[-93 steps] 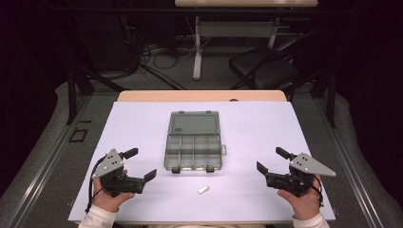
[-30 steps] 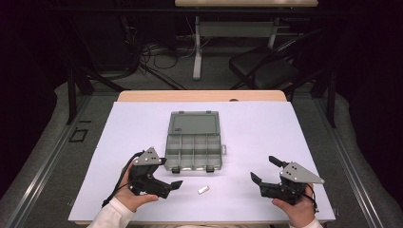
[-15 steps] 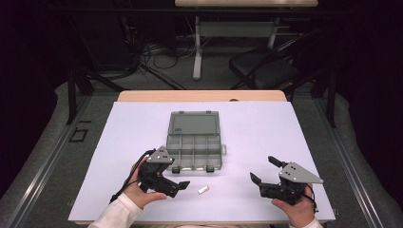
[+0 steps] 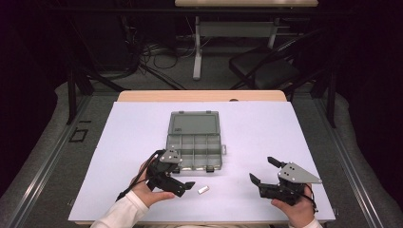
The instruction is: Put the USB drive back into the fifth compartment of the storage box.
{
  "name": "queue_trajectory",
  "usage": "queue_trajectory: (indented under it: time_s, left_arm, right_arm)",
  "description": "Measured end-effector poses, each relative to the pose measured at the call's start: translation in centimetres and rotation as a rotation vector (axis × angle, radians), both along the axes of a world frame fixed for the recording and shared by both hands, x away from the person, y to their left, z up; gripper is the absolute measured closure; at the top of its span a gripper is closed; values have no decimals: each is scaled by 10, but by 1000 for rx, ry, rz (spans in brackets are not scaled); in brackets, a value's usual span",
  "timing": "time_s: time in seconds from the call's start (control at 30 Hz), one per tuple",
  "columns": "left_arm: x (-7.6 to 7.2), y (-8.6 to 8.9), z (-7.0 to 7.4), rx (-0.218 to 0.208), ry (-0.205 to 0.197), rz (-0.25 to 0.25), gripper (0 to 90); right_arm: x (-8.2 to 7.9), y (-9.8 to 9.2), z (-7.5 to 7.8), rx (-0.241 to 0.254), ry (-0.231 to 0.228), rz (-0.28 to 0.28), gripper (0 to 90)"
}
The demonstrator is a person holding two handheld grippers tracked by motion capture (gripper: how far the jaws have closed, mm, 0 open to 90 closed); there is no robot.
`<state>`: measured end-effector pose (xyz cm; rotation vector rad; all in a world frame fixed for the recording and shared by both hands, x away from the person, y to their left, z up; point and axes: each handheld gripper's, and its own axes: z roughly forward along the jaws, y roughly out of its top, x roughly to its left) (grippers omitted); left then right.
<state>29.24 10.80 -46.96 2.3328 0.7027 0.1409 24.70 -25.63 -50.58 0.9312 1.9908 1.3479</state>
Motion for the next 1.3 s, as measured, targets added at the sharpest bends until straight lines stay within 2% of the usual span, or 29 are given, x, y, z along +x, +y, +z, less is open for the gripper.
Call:
queue_trajectory:
  time_s: [0.03,0.13,0.3,0.4,0.57,1.07,1.3]
  left_arm:
    - [1,-2,-1,16,4,-6,114]
    - [2,-4,-1,23,18,-11,120]
    - [5,-10,-1,60,41,-24,135]
    - [9,-14,-1,100,43,-31,147]
    - [12,-17,-1,119,59,-34,150]
    - [17,-29,-2,219,86,-64,157]
    - [17,-34,-6,246,105,-80,164]
  right_arm:
    - [0,0,0,-3,2,2,156]
    - [0,1,-1,-7,-1,5,156]
    - [0,2,-1,-11,1,6,156]
    - [0,2,-1,-17,2,11,156]
    - [0,3,-2,-21,1,12,156]
    - [0,4,-2,-24,1,17,156]
    - [-1,4,-2,-24,2,19,156]
